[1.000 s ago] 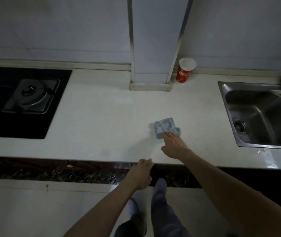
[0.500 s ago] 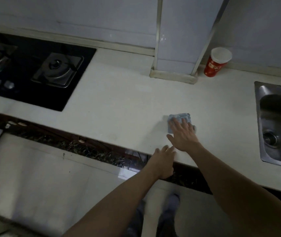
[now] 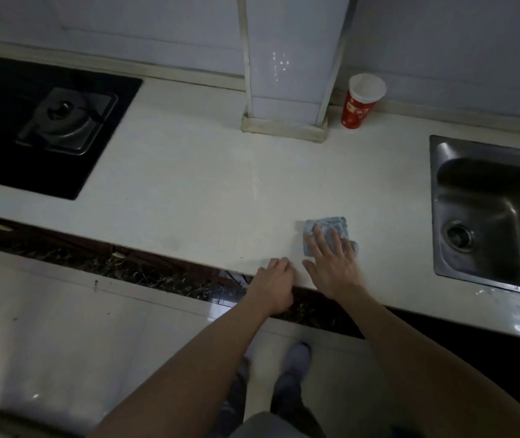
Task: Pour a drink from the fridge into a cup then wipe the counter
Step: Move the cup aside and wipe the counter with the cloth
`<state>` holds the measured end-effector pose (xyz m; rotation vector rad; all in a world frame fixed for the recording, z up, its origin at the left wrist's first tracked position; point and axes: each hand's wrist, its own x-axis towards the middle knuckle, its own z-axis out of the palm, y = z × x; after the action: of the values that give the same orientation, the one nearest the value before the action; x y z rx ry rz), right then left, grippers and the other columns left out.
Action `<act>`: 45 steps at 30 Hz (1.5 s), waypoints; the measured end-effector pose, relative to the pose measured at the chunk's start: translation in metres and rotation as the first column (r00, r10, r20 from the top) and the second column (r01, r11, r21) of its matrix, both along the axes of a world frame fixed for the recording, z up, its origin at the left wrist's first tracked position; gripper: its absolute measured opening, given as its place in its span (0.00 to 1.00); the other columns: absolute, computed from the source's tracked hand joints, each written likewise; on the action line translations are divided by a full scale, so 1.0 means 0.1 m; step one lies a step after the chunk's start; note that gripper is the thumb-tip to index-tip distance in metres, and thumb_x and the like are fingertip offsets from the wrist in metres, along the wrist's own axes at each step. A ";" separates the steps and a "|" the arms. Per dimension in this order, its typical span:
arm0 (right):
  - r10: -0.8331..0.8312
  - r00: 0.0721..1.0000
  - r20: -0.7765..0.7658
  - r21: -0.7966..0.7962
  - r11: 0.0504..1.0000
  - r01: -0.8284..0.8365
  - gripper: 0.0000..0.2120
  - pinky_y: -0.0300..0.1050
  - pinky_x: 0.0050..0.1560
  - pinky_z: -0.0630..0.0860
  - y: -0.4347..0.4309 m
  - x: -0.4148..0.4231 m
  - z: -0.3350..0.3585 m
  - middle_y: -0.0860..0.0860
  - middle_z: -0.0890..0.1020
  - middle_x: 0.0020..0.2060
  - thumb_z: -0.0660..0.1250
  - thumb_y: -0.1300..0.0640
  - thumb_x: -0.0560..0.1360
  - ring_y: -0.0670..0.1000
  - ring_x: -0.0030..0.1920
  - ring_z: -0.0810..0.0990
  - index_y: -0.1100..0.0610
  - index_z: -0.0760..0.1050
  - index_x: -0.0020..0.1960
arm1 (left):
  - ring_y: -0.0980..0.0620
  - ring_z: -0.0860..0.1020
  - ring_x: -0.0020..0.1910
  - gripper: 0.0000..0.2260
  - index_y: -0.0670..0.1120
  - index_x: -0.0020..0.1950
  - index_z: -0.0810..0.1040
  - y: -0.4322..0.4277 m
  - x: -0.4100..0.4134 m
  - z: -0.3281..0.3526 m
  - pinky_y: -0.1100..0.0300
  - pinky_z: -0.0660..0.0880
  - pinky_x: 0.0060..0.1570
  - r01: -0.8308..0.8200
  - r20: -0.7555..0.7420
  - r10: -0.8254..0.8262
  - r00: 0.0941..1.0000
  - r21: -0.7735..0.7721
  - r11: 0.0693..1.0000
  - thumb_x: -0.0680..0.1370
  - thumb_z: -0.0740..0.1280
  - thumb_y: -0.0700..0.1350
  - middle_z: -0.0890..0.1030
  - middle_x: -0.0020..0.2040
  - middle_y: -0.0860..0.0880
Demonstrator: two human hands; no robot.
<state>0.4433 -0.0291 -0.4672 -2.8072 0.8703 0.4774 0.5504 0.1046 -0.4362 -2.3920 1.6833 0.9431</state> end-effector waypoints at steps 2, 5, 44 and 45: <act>-0.061 0.998 0.009 0.006 0.998 0.061 0.32 0.62 0.74 0.55 0.02 -0.22 -0.03 0.53 0.56 0.78 0.45 0.39 0.78 0.62 0.77 0.54 0.53 0.53 0.79 | 0.44 0.62 0.72 0.24 0.39 0.72 0.67 -0.06 -0.09 0.00 0.46 0.69 0.65 0.028 0.008 -0.028 1.000 -0.054 0.998 0.76 0.62 0.41 0.63 0.75 0.44; -0.122 0.993 0.004 -0.005 0.993 0.122 0.32 0.62 0.75 0.51 0.07 -0.56 -0.08 0.52 0.51 0.79 0.42 0.40 0.79 0.61 0.78 0.49 0.52 0.48 0.79 | 0.45 0.57 0.76 0.28 0.40 0.76 0.62 -0.22 -0.27 0.01 0.48 0.64 0.71 0.115 0.018 -0.114 0.993 -0.097 0.989 0.76 0.61 0.40 0.57 0.79 0.46; -0.325 0.935 0.143 -0.029 0.943 0.332 0.31 0.58 0.77 0.41 -1.76 -0.91 -0.32 0.53 0.45 0.79 0.39 0.39 0.81 0.58 0.78 0.40 0.53 0.44 0.80 | 0.44 0.47 0.81 0.26 0.39 0.81 0.48 -1.62 -0.58 -0.53 0.45 0.47 0.78 0.217 0.178 -0.183 0.967 -0.191 0.957 0.85 0.49 0.46 0.50 0.81 0.41; -0.320 0.937 0.140 -0.027 0.945 0.327 0.31 0.59 0.77 0.42 -1.88 -0.84 -0.33 0.53 0.45 0.79 0.38 0.38 0.81 0.58 0.78 0.40 0.52 0.44 0.80 | 0.44 0.47 0.81 0.25 0.39 0.81 0.48 -1.61 -0.59 -0.56 0.45 0.47 0.78 0.210 0.170 -0.178 0.969 -0.200 0.957 0.85 0.50 0.45 0.51 0.81 0.41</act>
<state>0.3595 -0.2175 -0.5001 -2.6238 1.2970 0.2164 0.4915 -0.0564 -0.4926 -2.2956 2.0071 0.5616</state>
